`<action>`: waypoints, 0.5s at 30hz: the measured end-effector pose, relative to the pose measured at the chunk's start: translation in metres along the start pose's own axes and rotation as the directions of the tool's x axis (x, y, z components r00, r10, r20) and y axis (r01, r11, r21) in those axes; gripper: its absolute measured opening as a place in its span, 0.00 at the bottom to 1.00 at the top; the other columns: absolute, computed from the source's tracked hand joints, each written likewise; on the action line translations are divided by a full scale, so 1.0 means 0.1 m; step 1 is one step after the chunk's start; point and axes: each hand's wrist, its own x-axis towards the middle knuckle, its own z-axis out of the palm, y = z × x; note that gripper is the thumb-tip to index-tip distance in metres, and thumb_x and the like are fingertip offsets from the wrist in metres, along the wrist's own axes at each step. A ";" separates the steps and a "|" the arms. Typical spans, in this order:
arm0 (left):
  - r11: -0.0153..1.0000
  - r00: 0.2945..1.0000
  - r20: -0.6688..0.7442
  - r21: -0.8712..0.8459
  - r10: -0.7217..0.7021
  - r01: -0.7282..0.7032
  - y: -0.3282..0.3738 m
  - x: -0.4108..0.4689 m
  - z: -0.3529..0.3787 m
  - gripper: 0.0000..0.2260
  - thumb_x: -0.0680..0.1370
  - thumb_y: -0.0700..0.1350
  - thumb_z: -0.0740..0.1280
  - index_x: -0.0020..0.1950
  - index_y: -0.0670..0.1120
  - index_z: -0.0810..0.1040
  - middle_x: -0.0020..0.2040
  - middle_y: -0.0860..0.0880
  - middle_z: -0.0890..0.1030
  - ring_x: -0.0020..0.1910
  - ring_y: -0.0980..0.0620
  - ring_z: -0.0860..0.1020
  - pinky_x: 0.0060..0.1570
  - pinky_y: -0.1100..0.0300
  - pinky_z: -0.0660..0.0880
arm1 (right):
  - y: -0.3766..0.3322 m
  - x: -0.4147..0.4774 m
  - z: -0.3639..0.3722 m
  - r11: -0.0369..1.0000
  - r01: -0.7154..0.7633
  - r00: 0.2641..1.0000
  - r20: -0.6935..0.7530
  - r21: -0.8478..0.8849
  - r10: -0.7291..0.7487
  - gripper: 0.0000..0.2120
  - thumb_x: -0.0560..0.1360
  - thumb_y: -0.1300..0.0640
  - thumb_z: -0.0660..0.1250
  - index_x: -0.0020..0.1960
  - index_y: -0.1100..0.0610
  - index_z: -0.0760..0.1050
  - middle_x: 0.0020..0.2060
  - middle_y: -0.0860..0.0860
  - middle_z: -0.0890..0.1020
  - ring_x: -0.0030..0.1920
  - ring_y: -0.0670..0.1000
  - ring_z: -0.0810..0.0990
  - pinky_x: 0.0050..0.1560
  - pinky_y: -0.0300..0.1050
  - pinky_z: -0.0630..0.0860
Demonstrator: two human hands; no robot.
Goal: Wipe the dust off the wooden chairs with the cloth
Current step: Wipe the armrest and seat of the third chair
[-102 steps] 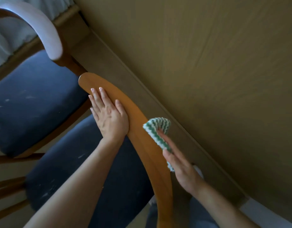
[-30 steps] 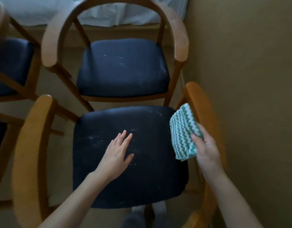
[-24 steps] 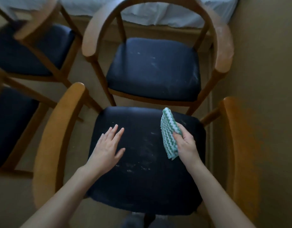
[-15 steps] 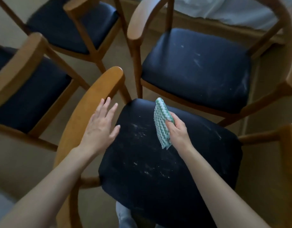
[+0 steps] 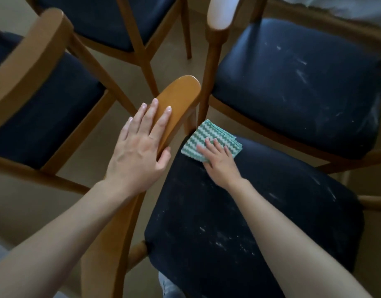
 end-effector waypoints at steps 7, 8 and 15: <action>1.000 0.998 -0.057 -0.026 0.004 -0.006 -0.01 0.02 0.02 0.31 0.75 0.52 0.59 0.77 0.49 0.53 0.77 0.45 0.57 0.75 0.46 0.54 0.68 0.52 0.49 | -0.01 0.39 0.04 0.959 -0.220 0.975 -0.009 -0.177 0.222 0.36 0.78 0.41 0.56 0.78 0.49 0.41 0.77 0.47 0.43 0.76 0.48 0.40 0.72 0.51 0.48; 1.000 0.998 -0.061 -0.023 0.004 -0.005 -0.01 0.02 0.02 0.31 0.75 0.52 0.59 0.77 0.49 0.54 0.77 0.45 0.57 0.75 0.45 0.55 0.68 0.52 0.49 | -0.01 0.47 0.02 0.951 -0.220 0.974 -0.001 -0.216 0.226 0.33 0.79 0.41 0.54 0.78 0.49 0.42 0.77 0.48 0.44 0.76 0.49 0.41 0.72 0.53 0.45; 1.000 0.998 -0.066 -0.017 -0.001 0.000 -0.01 0.02 0.02 0.31 0.75 0.52 0.58 0.77 0.49 0.53 0.77 0.45 0.57 0.75 0.44 0.55 0.67 0.53 0.49 | -0.17 0.54 0.18 0.897 -0.187 0.982 -0.079 -0.400 0.169 0.26 0.83 0.49 0.47 0.78 0.54 0.46 0.77 0.52 0.49 0.77 0.56 0.46 0.74 0.61 0.44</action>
